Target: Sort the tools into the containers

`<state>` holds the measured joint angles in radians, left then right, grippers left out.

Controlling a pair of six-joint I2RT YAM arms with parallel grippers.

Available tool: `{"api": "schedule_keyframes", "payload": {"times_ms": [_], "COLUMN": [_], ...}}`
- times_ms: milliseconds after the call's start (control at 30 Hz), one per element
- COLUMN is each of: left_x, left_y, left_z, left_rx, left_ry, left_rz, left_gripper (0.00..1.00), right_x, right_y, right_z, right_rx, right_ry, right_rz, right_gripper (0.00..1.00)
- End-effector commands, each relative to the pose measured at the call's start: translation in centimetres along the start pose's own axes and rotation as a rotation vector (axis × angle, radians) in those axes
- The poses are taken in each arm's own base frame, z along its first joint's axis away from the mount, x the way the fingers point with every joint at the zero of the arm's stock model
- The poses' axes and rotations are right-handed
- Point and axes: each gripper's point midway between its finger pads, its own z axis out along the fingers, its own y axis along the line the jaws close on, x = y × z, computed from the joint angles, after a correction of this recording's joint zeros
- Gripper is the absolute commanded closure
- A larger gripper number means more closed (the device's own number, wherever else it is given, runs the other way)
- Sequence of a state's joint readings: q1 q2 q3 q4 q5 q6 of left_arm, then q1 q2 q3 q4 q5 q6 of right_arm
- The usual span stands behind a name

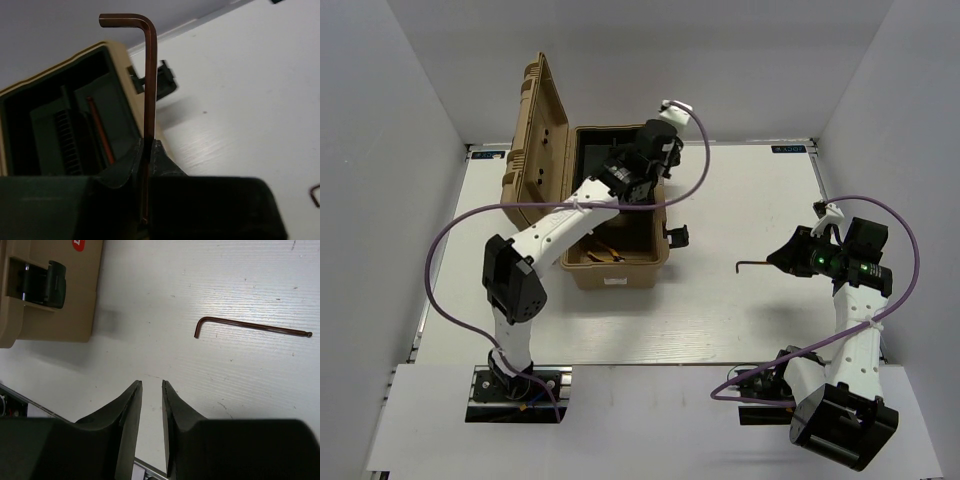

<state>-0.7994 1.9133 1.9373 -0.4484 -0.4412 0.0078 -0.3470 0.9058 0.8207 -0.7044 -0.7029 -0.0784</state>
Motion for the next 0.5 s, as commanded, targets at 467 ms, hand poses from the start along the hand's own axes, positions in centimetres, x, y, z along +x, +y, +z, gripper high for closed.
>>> {"api": "schedule_keyframes", "payload": {"times_ms": [467], "left_x": [5.5], "left_y": [6.2], "left_z": [6.1], "left_rx": [-0.159], "left_ry": [0.12], "left_rz": [-0.031], "left_gripper": [0.84], "right_x": [0.4], "right_y": [0.3], "right_z": [0.3], "right_rx": [-0.05], "right_ry": [0.031], "right_rz": [-0.021], "right_gripper": [0.33]}}
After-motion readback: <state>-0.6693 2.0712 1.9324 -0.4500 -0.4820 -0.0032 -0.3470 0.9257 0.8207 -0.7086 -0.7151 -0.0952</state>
